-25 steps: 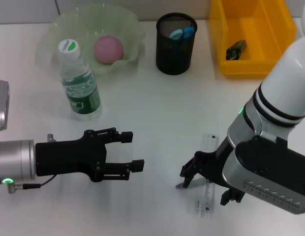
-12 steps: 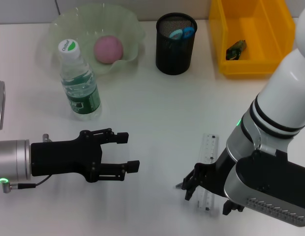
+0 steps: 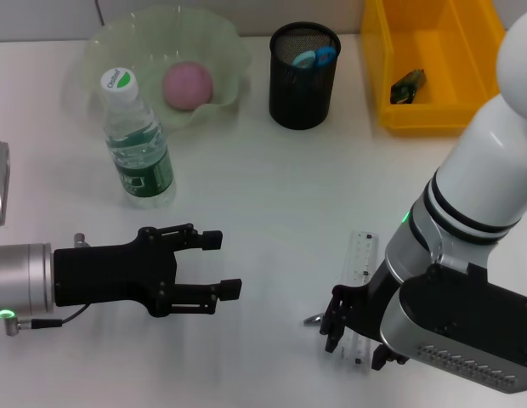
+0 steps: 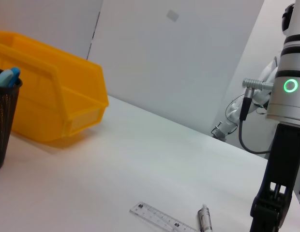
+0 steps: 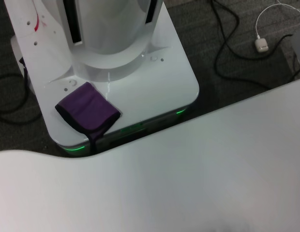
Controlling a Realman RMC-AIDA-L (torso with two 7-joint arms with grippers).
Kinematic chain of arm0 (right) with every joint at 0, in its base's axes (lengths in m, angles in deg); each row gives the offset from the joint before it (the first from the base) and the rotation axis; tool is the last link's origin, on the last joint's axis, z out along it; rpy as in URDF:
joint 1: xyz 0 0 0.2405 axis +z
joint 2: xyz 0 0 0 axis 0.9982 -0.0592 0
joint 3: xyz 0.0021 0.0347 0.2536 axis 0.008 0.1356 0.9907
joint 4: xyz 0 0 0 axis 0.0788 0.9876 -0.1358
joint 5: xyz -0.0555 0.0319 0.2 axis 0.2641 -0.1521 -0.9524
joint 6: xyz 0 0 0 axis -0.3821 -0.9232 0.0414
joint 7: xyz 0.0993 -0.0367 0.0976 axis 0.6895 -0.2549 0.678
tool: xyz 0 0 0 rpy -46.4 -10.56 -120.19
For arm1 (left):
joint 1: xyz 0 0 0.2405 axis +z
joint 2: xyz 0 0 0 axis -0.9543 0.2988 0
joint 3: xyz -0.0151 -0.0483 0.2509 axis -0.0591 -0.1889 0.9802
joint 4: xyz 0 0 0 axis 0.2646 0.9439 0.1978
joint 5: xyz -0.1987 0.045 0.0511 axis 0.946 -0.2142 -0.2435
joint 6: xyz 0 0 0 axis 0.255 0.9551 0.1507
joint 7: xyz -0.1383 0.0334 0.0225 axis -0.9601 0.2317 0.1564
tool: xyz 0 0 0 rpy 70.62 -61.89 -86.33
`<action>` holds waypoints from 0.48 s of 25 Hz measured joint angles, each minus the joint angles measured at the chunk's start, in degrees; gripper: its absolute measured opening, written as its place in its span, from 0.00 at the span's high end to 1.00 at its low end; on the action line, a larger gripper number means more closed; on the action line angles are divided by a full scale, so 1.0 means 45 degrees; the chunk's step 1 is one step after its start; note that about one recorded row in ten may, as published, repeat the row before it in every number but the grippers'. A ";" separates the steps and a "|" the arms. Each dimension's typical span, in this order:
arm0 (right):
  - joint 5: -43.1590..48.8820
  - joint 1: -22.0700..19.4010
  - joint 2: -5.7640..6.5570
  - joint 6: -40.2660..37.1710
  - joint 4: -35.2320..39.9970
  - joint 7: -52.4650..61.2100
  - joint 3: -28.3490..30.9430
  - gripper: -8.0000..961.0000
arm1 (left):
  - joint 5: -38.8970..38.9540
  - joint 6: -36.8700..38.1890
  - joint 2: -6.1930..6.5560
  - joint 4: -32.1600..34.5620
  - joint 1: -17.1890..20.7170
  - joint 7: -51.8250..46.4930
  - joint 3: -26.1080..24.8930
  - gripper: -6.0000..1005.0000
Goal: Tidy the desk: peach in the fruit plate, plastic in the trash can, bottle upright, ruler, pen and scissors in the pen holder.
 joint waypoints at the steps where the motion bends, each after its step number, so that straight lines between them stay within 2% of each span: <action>1: -0.0007 0.0012 0.0000 0.0078 -0.0057 -0.0045 -0.0014 0.35 | 0.0000 0.0000 -0.0002 -0.0001 0.0000 0.0000 -0.0001 0.16; 5: -0.0021 0.0092 0.0000 0.0304 -0.0278 -0.0122 -0.0148 0.43 | 0.0000 0.0001 -0.0003 0.0000 0.0020 -0.0005 -0.0020 0.16; 12: -0.0048 0.0235 0.0000 0.0461 -0.0584 -0.0284 -0.0178 0.48 | 0.0001 0.0001 -0.0015 0.0000 0.0020 -0.0035 -0.0021 0.16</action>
